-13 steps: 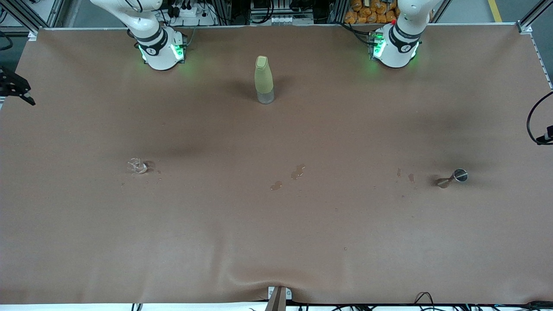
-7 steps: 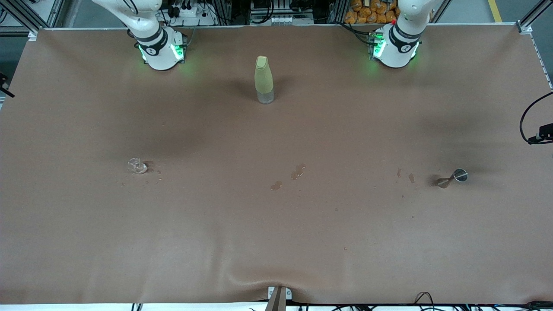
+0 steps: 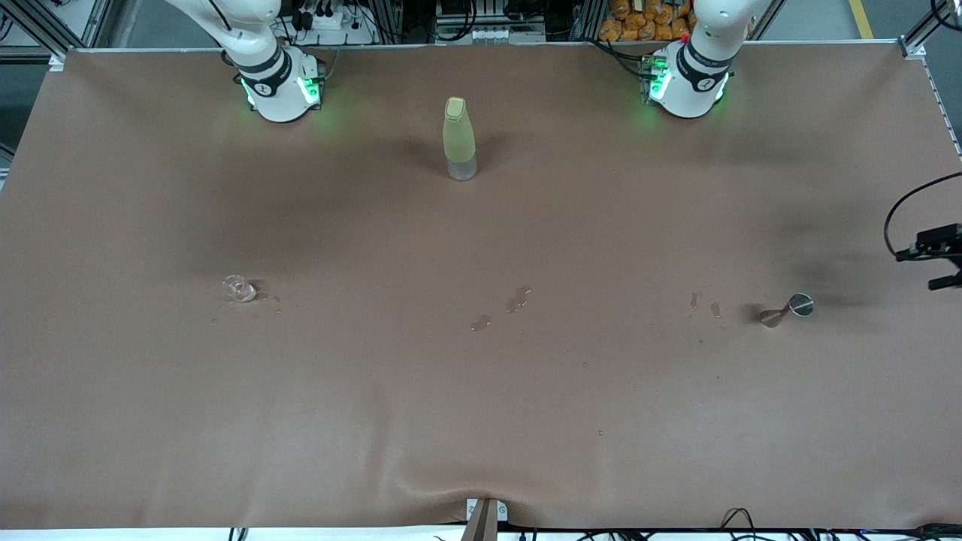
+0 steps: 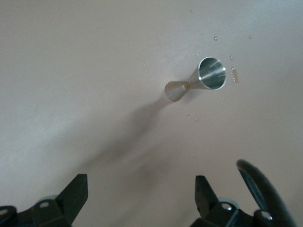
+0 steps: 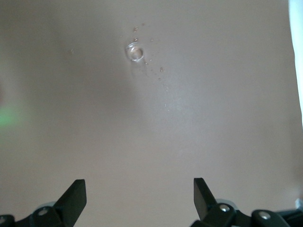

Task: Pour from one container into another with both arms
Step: 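Lower the right gripper to the beaker while the left gripper reaches the jigger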

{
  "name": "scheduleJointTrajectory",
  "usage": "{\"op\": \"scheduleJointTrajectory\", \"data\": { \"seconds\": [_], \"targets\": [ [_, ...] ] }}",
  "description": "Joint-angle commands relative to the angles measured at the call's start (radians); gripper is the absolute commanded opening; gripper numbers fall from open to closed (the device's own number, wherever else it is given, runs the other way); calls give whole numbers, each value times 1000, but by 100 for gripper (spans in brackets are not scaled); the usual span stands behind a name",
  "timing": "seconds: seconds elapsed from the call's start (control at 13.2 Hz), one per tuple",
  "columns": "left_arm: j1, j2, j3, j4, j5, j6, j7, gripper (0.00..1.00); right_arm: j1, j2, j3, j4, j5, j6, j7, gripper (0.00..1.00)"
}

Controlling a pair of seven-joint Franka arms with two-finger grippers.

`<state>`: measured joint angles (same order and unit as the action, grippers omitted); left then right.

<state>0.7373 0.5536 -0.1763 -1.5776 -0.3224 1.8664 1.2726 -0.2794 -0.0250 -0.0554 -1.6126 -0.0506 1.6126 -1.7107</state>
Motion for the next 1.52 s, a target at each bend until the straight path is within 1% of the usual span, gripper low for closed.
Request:
{"op": "scheduleJointTrajectory", "data": {
  "seconds": [0.0,0.15,0.23,0.3,0.45,0.53,0.68,0.83,0.99,1.06,1.29,1.44],
  "targets": [
    [28,127,-6,77,-79,23,169,100,-17,2,16,-13,1,13,-130,100],
    [45,195,-5,96,-180,30,366,100,-14,2,16,-64,21,50,-150,100],
    [48,216,-5,99,-213,39,434,100,-17,2,16,-107,50,87,-170,100],
    [48,230,-5,99,-239,39,451,100,-17,2,11,-146,79,123,-191,100],
    [48,264,-5,99,-262,39,456,100,-15,2,-27,-223,154,186,-239,100],
    [48,278,-5,97,-300,39,465,100,-14,2,-41,-257,188,214,-268,100],
    [48,305,-5,96,-365,39,560,100,-11,14,-72,-315,257,263,-329,100],
    [48,319,-5,94,-376,37,602,100,-9,51,-104,-348,332,289,-406,100],
    [48,344,-8,94,-383,22,603,100,-9,112,-138,-359,434,293,-507,100],
    [48,351,-8,91,-406,11,605,100,-11,150,-152,-360,493,293,-568,100],
    [42,373,-12,91,-428,-90,603,100,-12,244,-182,-368,630,283,-720,100],
    [37,373,-15,88,-428,-122,602,100,-14,298,-199,-374,716,262,-805,100]
  ]
}}
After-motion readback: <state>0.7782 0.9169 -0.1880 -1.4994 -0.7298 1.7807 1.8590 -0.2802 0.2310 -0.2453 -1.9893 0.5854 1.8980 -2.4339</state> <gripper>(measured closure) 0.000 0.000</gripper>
